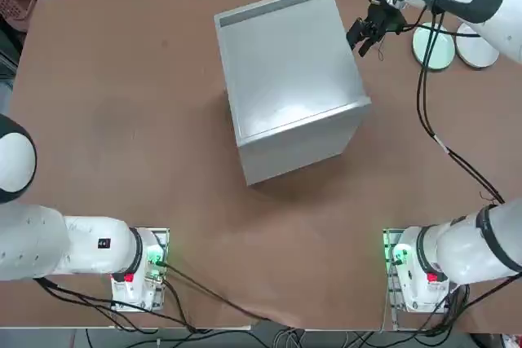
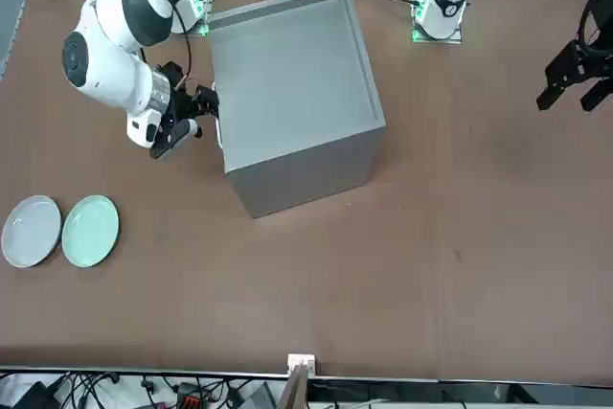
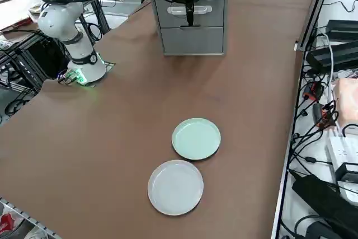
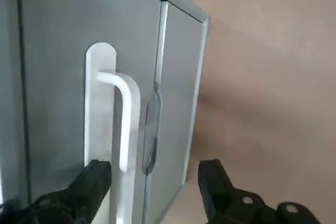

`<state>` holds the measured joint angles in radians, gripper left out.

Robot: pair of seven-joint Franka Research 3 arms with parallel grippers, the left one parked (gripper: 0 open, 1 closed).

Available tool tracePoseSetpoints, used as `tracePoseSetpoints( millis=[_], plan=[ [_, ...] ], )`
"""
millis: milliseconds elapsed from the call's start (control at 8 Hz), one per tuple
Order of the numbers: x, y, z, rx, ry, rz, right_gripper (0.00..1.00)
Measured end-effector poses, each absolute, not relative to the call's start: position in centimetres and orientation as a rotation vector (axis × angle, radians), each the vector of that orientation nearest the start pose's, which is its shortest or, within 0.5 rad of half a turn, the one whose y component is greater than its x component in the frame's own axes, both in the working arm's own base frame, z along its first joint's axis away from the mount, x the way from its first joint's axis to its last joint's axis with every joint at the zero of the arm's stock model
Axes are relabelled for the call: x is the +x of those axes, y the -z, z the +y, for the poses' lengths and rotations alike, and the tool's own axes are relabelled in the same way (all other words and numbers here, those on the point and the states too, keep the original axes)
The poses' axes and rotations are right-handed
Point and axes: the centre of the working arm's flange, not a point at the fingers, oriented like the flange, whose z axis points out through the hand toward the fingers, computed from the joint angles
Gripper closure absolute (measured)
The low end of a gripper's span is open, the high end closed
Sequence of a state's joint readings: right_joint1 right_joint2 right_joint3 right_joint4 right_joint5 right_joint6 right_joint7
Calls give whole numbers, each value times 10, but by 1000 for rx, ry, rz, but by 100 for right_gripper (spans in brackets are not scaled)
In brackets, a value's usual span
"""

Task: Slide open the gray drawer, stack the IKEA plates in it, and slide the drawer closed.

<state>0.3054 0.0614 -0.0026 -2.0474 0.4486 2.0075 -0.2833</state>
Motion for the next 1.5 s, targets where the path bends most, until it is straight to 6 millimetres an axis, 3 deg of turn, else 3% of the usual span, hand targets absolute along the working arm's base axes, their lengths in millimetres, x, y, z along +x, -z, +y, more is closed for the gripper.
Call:
tracePoseSetpoints(
  millis=[500,1500],
  plan=[
    [524,-395,188,-2698,-164,-500,0],
    [525,-389,190,-2702,-172,-503,0]
  ],
)
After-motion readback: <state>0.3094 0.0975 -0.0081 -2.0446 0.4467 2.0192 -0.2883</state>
